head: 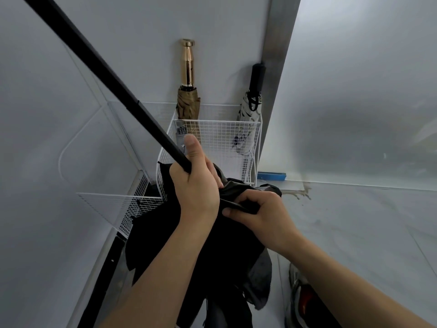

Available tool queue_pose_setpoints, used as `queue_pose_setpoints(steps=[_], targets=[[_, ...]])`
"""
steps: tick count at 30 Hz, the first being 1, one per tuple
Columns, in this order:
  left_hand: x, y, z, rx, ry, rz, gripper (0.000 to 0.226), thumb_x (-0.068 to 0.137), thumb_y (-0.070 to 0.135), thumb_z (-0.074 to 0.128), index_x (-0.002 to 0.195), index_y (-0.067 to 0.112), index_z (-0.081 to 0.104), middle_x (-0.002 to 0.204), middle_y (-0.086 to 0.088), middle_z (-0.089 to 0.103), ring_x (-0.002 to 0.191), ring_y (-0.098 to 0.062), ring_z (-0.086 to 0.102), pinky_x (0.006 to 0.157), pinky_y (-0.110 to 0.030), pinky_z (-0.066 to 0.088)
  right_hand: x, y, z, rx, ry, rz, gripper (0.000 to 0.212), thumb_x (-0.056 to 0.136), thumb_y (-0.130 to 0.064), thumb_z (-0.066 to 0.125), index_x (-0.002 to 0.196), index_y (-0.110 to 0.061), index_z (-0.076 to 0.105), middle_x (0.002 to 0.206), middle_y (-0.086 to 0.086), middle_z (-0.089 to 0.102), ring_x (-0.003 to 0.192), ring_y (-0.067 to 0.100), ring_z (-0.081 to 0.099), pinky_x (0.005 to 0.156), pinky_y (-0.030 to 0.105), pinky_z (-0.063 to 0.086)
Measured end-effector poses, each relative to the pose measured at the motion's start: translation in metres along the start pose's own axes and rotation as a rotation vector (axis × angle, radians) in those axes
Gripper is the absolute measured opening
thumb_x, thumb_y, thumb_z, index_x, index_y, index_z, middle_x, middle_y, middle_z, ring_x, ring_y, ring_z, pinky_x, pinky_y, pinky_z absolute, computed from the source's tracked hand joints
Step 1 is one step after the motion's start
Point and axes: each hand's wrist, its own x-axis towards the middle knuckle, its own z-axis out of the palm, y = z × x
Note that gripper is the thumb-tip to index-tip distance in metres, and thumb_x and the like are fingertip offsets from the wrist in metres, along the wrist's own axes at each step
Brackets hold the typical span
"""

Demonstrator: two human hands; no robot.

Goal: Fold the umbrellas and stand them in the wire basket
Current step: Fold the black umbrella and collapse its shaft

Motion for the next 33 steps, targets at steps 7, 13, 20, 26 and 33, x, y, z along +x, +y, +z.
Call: queue_pose_setpoints(steps=[7,13,20,26,33], targets=[[0.014,0.004,-0.01,0.019,0.248,0.009,0.066,0.098,0.055,0.038,0.041,0.024,0.035,0.037,-0.003,0.034,0.036,-0.022,0.037,0.045,-0.027,0.042,0.0,-0.007,-0.029,0.233,0.144,-0.031,0.012,0.076,-0.029,0.083,0.074,-0.025,0.072,0.068,-0.007,0.068,0.062,0.007,0.062,0.062,0.02,0.048],[0.032,0.002,-0.02,0.014,0.415,0.007,0.059,0.101,0.05,0.042,0.051,0.02,0.034,0.039,0.004,0.033,0.037,-0.02,0.037,0.046,-0.028,0.041,-0.033,-0.004,-0.046,0.067,-0.134,-0.155,0.017,0.07,-0.016,0.074,0.08,-0.029,0.069,0.065,-0.01,0.062,0.057,0.003,0.052,0.056,0.019,0.044],[0.027,-0.004,-0.015,0.026,0.42,-0.003,0.054,0.1,0.051,0.041,0.06,0.016,0.036,0.043,0.003,0.036,0.038,-0.018,0.041,0.048,-0.029,0.045,-0.032,0.007,-0.022,-0.215,-0.189,-0.212,0.012,0.075,-0.04,0.069,0.084,-0.032,0.071,0.075,-0.017,0.061,0.068,0.01,0.061,0.063,0.027,0.05],[0.017,-0.011,-0.005,0.031,0.286,-0.008,0.061,0.096,0.058,0.042,0.051,0.018,0.035,0.042,-0.006,0.036,0.036,-0.021,0.037,0.048,-0.03,0.039,-0.017,0.007,-0.022,-0.138,0.103,-0.11,0.013,0.083,-0.016,0.075,0.08,-0.028,0.07,0.069,-0.02,0.064,0.066,0.001,0.061,0.064,0.012,0.045],[-0.002,-0.011,0.012,-0.058,0.098,-0.107,0.063,0.099,0.052,0.039,0.054,0.009,0.038,0.042,-0.007,0.039,0.033,-0.017,0.038,0.044,-0.027,0.039,-0.009,-0.003,-0.004,-0.057,0.064,0.006,0.017,0.083,-0.015,0.072,0.075,-0.028,0.065,0.069,-0.012,0.066,0.066,0.003,0.062,0.063,0.017,0.049]])
